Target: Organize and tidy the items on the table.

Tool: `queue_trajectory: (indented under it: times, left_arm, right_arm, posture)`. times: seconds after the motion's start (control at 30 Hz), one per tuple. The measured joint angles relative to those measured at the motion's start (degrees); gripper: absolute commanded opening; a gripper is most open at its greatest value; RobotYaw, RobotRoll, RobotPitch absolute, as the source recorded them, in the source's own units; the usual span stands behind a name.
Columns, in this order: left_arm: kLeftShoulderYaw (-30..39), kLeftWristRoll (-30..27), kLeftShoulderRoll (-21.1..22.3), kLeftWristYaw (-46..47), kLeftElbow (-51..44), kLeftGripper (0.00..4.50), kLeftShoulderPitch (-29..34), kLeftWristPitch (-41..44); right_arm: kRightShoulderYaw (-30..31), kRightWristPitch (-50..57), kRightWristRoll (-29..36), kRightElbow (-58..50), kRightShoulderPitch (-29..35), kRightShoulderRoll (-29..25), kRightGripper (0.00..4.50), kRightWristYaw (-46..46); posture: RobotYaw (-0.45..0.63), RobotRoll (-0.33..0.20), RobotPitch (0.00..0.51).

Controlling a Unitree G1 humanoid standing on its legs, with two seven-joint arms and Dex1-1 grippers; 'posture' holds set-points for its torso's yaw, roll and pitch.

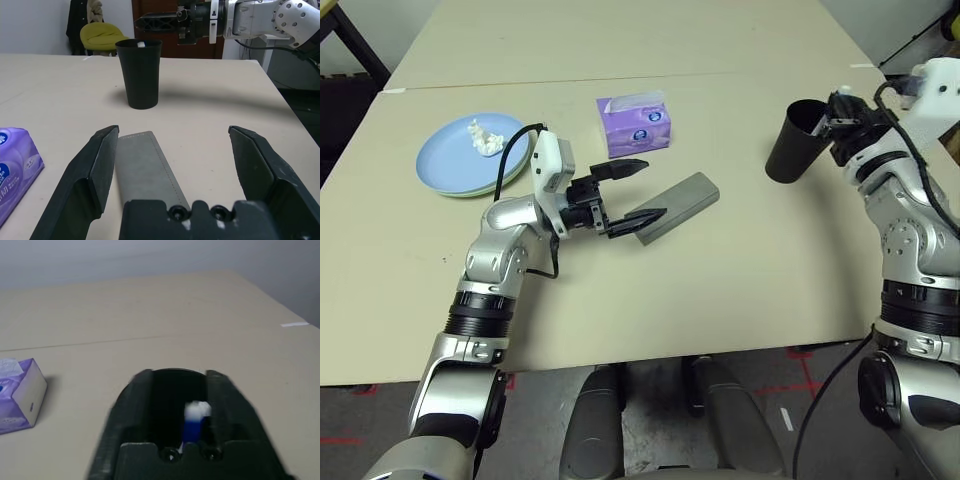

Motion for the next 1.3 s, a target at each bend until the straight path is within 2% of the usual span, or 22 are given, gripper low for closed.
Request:
queue_trajectory:
  times: [0.1,0.13,0.33,0.53,0.67,0.87,1.1,1.3]
  left_arm:
    - [0.0,0.0,0.0,0.0,0.0,4.5,0.0,0.0]
    - [0.0,0.0,0.01,0.0,0.0,4.5,0.0,0.0]
    - [0.01,-0.01,0.22,0.0,-0.01,4.5,0.01,0.0]
    - [0.09,0.19,0.21,0.78,0.05,4.5,-0.01,-0.19]
    - [1.08,1.78,0.21,3.91,1.59,4.5,-0.13,-2.38]
    - [5.23,5.41,-0.96,15.9,3.71,4.5,-0.27,-6.18]
    - [8.0,10.74,-3.05,30.68,4.39,4.5,0.09,-8.42]
    - [11.91,14.27,-6.4,45.99,1.69,4.5,3.28,-8.16]
  right_arm:
    - [-0.19,0.03,0.03,0.0,0.01,-0.32,4.43,-0.01]
    - [-0.26,0.03,0.05,0.0,0.02,-0.33,4.47,-0.01]
    - [-0.89,-2.12,1.29,-0.14,0.64,0.04,4.47,1.08]
    - [-0.81,-11.13,3.27,-0.17,0.82,0.33,4.47,7.28]
    - [-0.01,-18.57,2.85,-0.13,3.87,0.34,4.47,11.36]
    - [1.12,-26.43,1.68,0.0,8.96,2.18,4.47,12.76]
    - [3.23,-27.2,1.94,0.15,10.41,2.62,4.47,14.57]
    - [3.13,-27.0,5.65,0.15,13.95,2.05,4.47,19.37]
  posture:
    - [0.06,0.0,0.208]
    - [0.06,0.0,0.207]
    - [0.05,0.0,0.201]
    - [0.06,0.0,0.197]
    - [0.08,0.0,0.195]
    - [0.09,0.0,0.196]
    - [0.09,0.0,0.196]
    - [0.11,0.0,0.196]
